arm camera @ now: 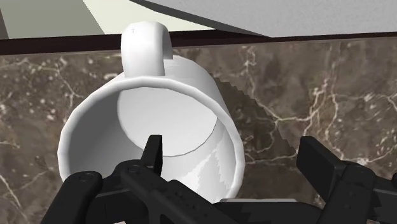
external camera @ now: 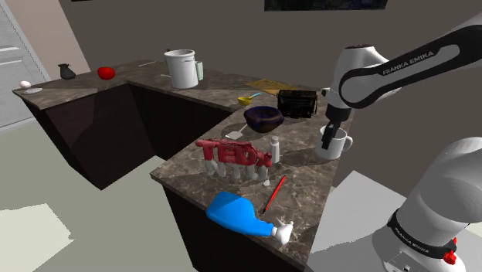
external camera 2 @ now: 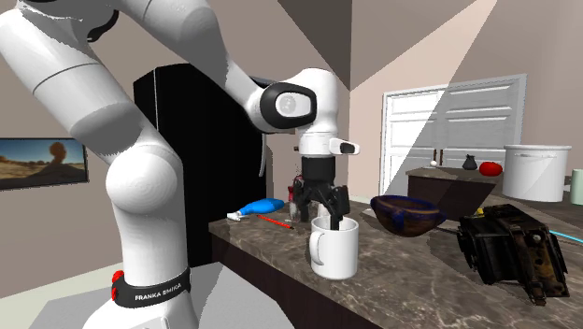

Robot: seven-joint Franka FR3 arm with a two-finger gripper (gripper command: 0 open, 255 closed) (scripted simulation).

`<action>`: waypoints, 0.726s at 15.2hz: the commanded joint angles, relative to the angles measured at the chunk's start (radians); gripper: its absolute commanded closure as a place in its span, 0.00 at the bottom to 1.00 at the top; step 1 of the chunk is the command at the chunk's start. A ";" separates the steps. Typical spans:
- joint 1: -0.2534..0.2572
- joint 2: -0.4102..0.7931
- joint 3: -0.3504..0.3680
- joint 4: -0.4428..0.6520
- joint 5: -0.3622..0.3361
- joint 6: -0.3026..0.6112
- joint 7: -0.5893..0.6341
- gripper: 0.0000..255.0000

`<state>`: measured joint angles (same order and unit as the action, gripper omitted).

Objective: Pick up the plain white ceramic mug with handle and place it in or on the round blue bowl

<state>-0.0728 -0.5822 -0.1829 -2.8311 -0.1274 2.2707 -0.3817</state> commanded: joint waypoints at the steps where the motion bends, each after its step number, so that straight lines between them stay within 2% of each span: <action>1: 0.002 0.013 0.000 -0.003 0.001 0.017 0.001 0.00; 7: 0.002 0.013 0.000 -0.003 0.001 0.017 0.001 0.00; 8: 0.002 0.013 0.000 -0.003 0.001 0.017 0.001 1.00; 11: 0.002 0.013 0.000 -0.003 0.001 0.017 0.001 1.00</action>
<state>-0.0710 -0.5689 -0.1833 -2.8343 -0.1269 2.2878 -0.3804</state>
